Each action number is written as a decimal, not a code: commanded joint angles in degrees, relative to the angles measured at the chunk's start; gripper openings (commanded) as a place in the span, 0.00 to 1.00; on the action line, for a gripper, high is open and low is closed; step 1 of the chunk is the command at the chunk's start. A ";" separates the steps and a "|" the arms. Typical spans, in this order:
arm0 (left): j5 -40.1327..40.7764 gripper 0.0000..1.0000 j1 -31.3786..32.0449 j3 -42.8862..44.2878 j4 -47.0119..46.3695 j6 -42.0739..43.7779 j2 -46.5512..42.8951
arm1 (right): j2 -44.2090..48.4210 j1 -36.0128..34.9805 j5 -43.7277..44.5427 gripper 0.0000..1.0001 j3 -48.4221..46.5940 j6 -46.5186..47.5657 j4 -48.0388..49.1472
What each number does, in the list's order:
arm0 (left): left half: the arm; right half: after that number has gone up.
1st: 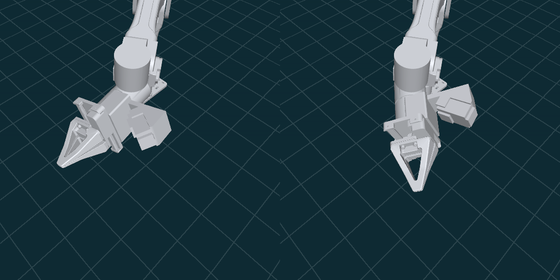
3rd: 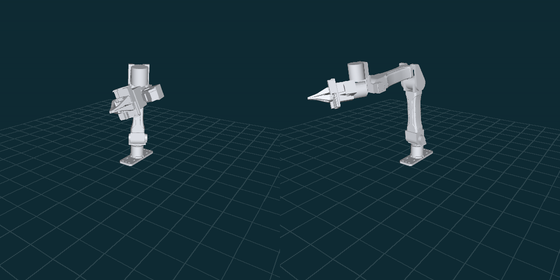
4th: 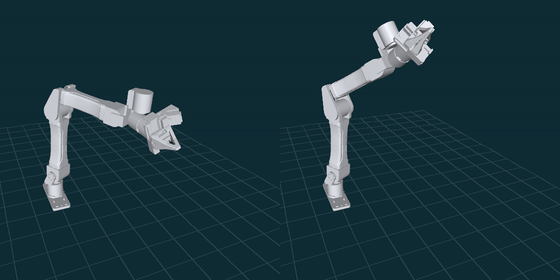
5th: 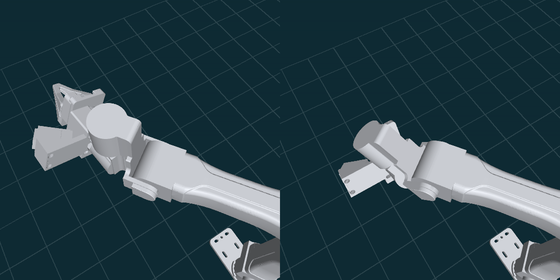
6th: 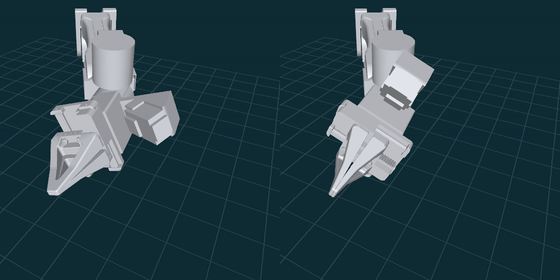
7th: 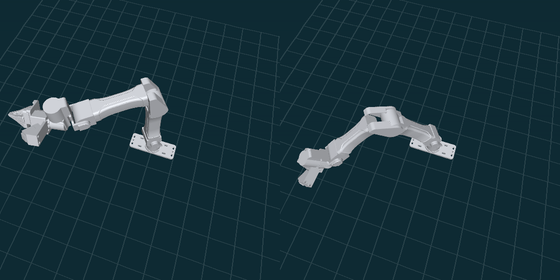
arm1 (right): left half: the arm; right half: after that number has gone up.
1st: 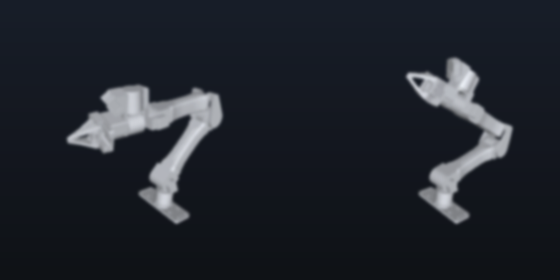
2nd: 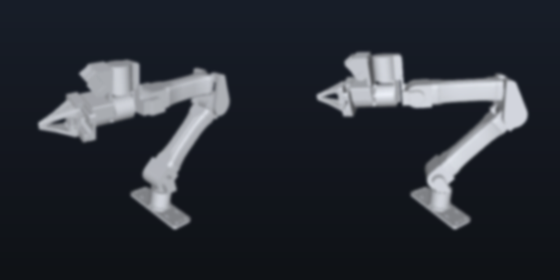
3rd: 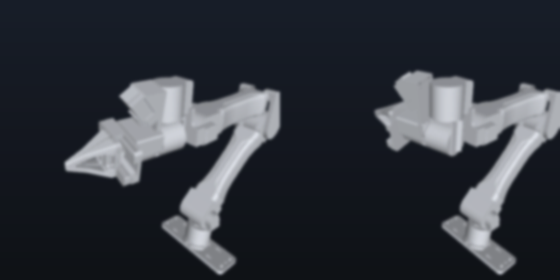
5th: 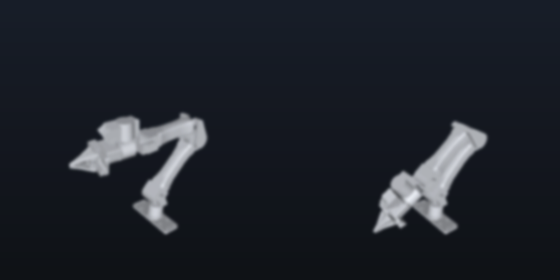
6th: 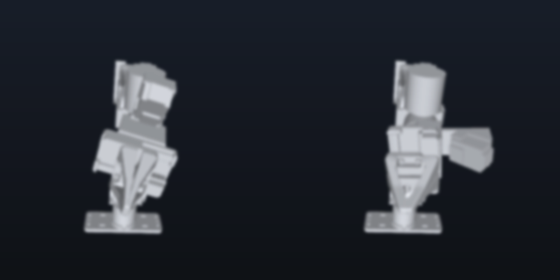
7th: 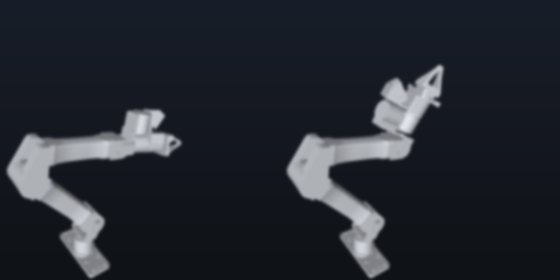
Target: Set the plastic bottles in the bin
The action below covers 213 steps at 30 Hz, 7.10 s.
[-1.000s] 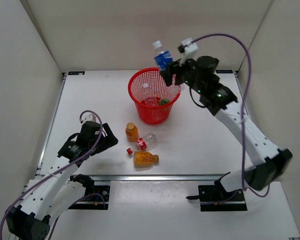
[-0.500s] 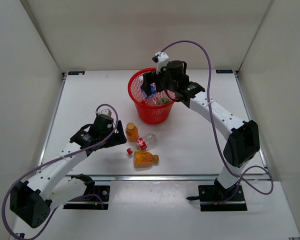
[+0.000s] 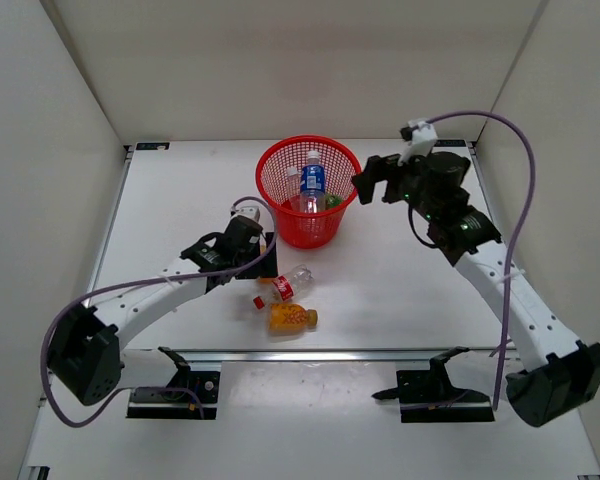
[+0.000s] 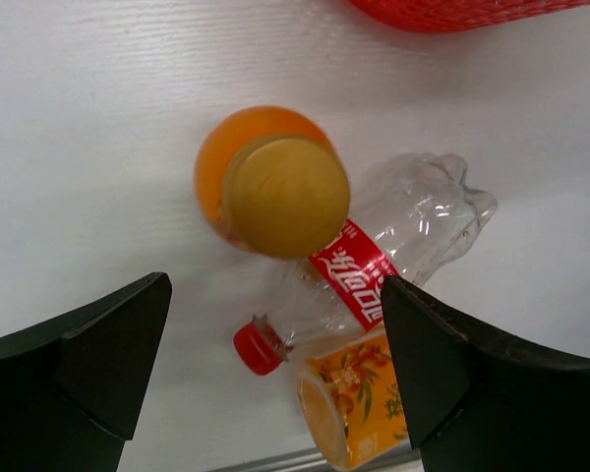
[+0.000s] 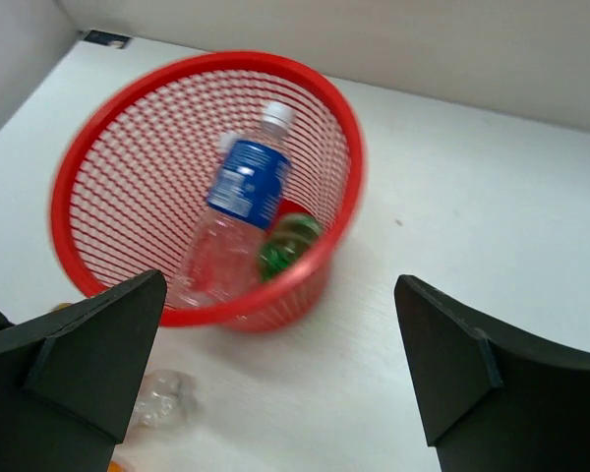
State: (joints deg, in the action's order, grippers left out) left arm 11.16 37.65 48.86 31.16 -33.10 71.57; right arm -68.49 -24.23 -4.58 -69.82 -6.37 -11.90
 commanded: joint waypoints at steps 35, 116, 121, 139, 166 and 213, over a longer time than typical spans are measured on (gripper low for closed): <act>20.04 0.46 -1.97 33.46 2.96 9.62 4.27 | 21.91 17.91 4.57 0.96 22.54 -1.19 -18.07; -4.13 0.99 -14.88 7.03 19.11 2.95 -14.18 | -0.56 -28.24 -16.87 0.99 32.84 11.73 17.09; -2.90 0.99 -17.70 8.44 20.08 4.89 -13.65 | -11.21 -30.35 -13.69 1.00 28.96 16.30 21.21; -7.99 0.98 -22.44 14.24 10.86 8.05 1.63 | -17.05 -33.25 -8.08 0.09 23.32 20.00 16.03; -21.53 0.99 -15.68 19.17 2.15 17.10 25.98 | -22.74 -5.74 -12.74 0.19 -15.17 10.95 6.89; -5.26 0.46 -9.61 38.48 -4.52 -2.23 10.41 | 21.56 15.09 -2.64 0.99 17.97 2.67 -7.70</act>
State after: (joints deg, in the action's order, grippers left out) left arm 6.35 26.52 84.01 29.91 -32.71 76.84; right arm -47.64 -8.34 -10.31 -51.81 -5.48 -20.38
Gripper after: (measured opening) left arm 0.705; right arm 0.993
